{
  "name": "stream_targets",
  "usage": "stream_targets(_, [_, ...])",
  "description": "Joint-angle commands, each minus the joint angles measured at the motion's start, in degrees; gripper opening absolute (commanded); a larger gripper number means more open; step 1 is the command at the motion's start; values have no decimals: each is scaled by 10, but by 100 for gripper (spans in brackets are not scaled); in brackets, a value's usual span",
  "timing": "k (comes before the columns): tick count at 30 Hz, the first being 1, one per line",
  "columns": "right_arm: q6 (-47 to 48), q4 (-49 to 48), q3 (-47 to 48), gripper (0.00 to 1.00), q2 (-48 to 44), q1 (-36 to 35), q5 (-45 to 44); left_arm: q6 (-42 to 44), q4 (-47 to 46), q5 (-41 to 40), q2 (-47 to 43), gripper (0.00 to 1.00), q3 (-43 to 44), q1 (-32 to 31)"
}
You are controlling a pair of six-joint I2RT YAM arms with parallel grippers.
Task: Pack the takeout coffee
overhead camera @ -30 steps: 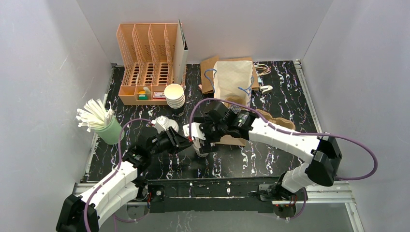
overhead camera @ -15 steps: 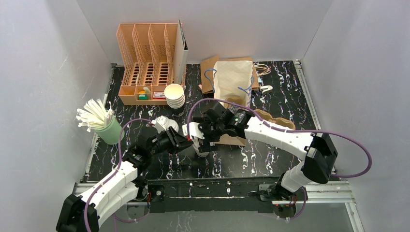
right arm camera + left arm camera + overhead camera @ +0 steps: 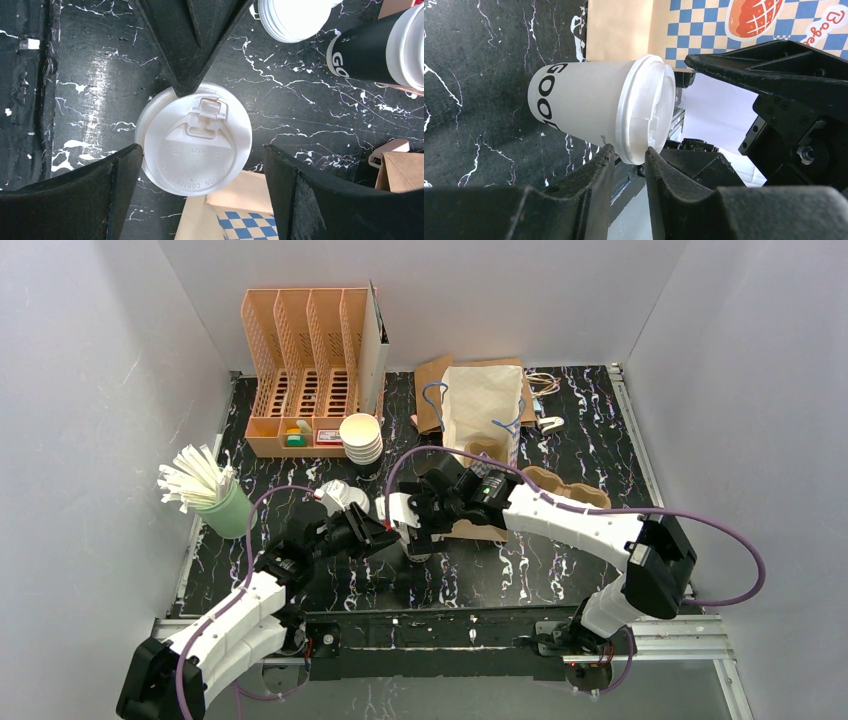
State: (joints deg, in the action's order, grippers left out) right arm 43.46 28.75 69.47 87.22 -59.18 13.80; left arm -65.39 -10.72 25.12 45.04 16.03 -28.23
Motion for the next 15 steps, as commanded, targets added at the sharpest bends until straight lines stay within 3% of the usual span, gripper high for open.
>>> stream_targets(1, [-6,-15,-1,98,9,8,-3,11,-4,13,3,28,11,0])
stream_targets(15, [-57,24,39,98,36,27,31,16,-2,13,5,28,13,0])
